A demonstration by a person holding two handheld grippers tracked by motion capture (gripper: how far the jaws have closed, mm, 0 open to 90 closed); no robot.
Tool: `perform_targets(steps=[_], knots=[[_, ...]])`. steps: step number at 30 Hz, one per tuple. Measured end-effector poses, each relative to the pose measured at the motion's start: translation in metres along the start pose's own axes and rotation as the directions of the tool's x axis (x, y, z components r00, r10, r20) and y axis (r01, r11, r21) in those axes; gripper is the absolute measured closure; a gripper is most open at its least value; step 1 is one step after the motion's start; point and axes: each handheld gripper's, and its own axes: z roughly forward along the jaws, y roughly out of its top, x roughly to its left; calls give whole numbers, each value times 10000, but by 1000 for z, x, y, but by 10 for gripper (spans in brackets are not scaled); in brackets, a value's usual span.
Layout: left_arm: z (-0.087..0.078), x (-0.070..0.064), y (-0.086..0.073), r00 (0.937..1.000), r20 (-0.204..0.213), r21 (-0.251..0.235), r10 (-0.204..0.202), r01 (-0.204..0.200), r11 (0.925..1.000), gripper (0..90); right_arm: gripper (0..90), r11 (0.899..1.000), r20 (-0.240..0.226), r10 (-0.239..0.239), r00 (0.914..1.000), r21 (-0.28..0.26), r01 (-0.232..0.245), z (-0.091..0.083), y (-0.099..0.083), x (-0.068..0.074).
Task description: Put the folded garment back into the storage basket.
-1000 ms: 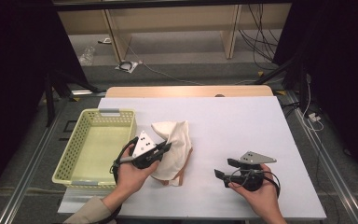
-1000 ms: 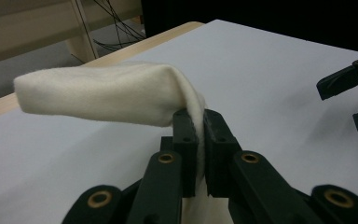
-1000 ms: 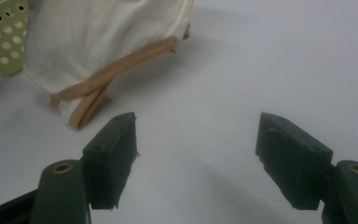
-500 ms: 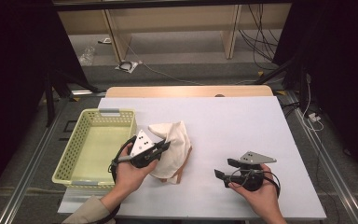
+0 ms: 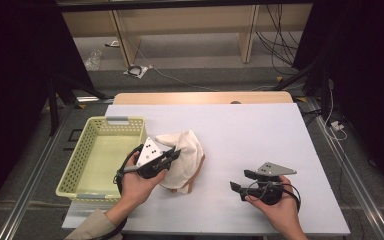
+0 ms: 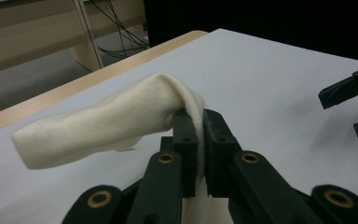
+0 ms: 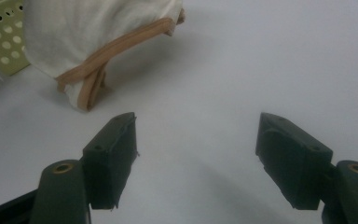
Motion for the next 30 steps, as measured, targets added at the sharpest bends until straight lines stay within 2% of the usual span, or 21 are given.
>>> perform_targets(steps=[30], knots=[[-6, 6, 3, 9999, -66, -207, -97, 95, 9997, 844, 299, 10000, -8, 6, 10000, 13, -6, 0, 0, 0]])
